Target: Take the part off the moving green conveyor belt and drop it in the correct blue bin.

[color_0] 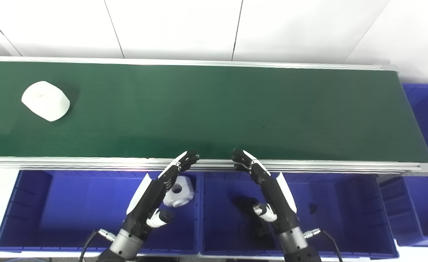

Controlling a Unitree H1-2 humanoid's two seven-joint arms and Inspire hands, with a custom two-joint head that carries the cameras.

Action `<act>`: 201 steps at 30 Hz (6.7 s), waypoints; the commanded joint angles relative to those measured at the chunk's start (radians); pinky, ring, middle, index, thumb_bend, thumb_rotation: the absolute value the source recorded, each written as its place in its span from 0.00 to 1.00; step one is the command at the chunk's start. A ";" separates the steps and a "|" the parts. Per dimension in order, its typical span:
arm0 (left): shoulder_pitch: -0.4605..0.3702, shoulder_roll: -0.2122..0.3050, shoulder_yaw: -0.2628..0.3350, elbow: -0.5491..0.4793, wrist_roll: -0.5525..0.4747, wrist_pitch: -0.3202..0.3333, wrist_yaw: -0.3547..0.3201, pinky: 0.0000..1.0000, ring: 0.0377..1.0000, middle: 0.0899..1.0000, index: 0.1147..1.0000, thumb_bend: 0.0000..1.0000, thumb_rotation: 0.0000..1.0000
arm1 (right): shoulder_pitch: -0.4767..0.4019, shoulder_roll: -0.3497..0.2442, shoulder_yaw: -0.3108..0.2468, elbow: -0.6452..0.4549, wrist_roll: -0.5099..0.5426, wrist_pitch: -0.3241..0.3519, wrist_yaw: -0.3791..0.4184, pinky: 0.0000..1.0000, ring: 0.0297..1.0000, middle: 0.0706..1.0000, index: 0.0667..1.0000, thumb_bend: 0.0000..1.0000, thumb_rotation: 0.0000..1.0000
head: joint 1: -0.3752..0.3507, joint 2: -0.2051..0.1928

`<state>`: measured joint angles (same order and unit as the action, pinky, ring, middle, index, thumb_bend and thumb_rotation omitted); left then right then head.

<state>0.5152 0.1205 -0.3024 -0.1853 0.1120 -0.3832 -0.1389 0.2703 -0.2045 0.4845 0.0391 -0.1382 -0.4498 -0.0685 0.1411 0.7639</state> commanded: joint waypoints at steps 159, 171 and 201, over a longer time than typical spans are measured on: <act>-0.739 0.471 0.183 0.025 0.544 0.067 -0.191 0.82 0.81 0.80 0.80 1.00 0.49 | -0.278 -0.294 0.678 -0.039 -0.176 -0.020 -0.791 0.66 0.86 0.89 0.87 0.95 0.89 | 0.288 -0.321; -0.883 0.522 0.079 0.183 0.626 0.042 -0.255 0.74 0.76 0.76 0.76 1.00 0.31 | -0.297 -0.296 0.731 -0.035 -0.180 -0.020 -0.836 0.59 0.85 0.88 0.86 0.96 0.91 | 0.279 -0.312; -0.869 0.448 -0.024 0.454 0.705 -0.022 -0.001 0.49 0.51 0.55 0.48 0.65 0.06 | -0.278 -0.289 0.708 -0.064 -0.165 -0.020 -0.795 0.64 0.83 0.88 0.88 0.95 0.93 | 0.260 -0.286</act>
<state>-0.3437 0.5658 -0.3511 0.2824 0.8521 -0.4008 -0.1797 -0.0111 -0.4975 1.2025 0.0040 -0.2944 -0.4641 -0.8611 0.4019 0.4755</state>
